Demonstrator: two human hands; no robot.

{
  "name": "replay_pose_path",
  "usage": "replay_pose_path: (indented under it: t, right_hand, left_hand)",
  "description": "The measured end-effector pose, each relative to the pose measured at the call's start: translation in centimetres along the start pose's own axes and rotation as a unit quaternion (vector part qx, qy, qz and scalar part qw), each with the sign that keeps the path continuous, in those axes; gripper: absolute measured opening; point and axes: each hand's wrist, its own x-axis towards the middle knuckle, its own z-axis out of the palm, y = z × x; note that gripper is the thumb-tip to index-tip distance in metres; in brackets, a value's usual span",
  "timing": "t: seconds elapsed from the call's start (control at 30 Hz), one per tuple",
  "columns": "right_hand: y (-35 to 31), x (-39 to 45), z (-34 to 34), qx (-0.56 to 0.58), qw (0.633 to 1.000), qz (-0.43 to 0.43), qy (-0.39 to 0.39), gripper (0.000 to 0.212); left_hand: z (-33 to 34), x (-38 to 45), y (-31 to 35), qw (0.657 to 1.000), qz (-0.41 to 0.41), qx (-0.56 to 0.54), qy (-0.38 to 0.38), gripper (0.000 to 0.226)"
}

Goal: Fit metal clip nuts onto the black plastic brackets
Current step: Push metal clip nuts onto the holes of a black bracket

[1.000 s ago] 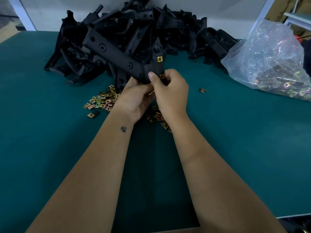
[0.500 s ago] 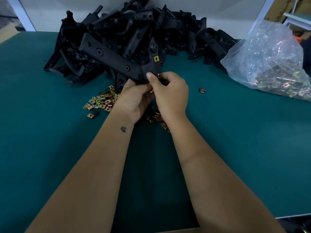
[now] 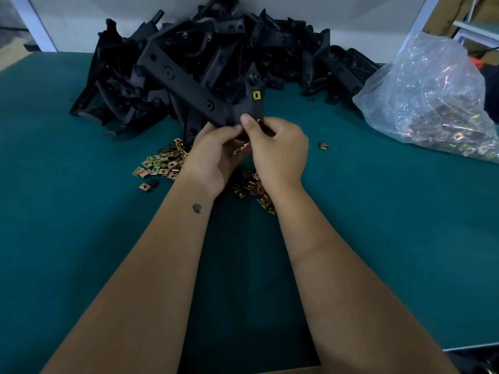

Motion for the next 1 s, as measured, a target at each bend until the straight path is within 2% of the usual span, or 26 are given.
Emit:
replay_pose_path:
  t: [0.1, 0.2, 0.33, 0.5, 0.57, 0.67, 0.77, 0.87, 1.0]
  right_hand:
    - [0.0, 0.0, 0.1, 0.017, 1.0, -0.001, 0.009, 0.026]
    - [-0.1, -0.2, 0.3, 0.034, 0.999, -0.003, 0.026, 0.025]
    - [0.0, -0.3, 0.0, 0.081, 0.996, 0.001, 0.022, 0.019]
    - [-0.4, -0.6, -0.1, 0.184, 0.981, 0.055, -0.006, 0.015]
    - [-0.5, -0.9, -0.2, 0.207, 0.975, 0.078, -0.009, 0.01]
    - [-0.6, -1.4, -1.0, 0.232, 0.967, 0.105, 0.007, 0.008]
    - [-0.5, -1.5, -2.9, 0.297, 0.944, 0.14, 0.036, 0.007]
    - [0.2, -1.5, -5.2, 0.35, 0.917, 0.175, 0.074, 0.01]
    - [0.6, -2.2, -8.5, 0.423, 0.873, 0.22, 0.104, 0.006]
  left_hand:
    - [-0.1, 0.2, 0.3, 0.999, 0.001, -0.023, 0.046, 0.009]
    - [-0.3, 0.3, 0.6, 0.997, 0.016, -0.042, 0.067, 0.017]
    - [-0.4, 0.1, 0.5, 0.993, 0.036, -0.057, 0.099, 0.012]
    - [-0.1, -0.3, 0.7, 0.983, 0.051, -0.097, 0.148, 0.041]
    - [0.1, -0.6, 0.6, 0.986, 0.051, -0.069, 0.14, 0.038]
    - [1.0, -1.0, 0.5, 0.989, 0.05, -0.024, 0.14, 0.019]
    - [3.2, -1.7, 0.0, 0.99, 0.041, -0.014, 0.131, 0.012]
    - [6.3, -2.9, -1.5, 0.991, 0.025, -0.002, 0.133, 0.024]
    - [11.5, -4.9, -4.5, 0.993, -0.017, 0.022, 0.118, 0.008]
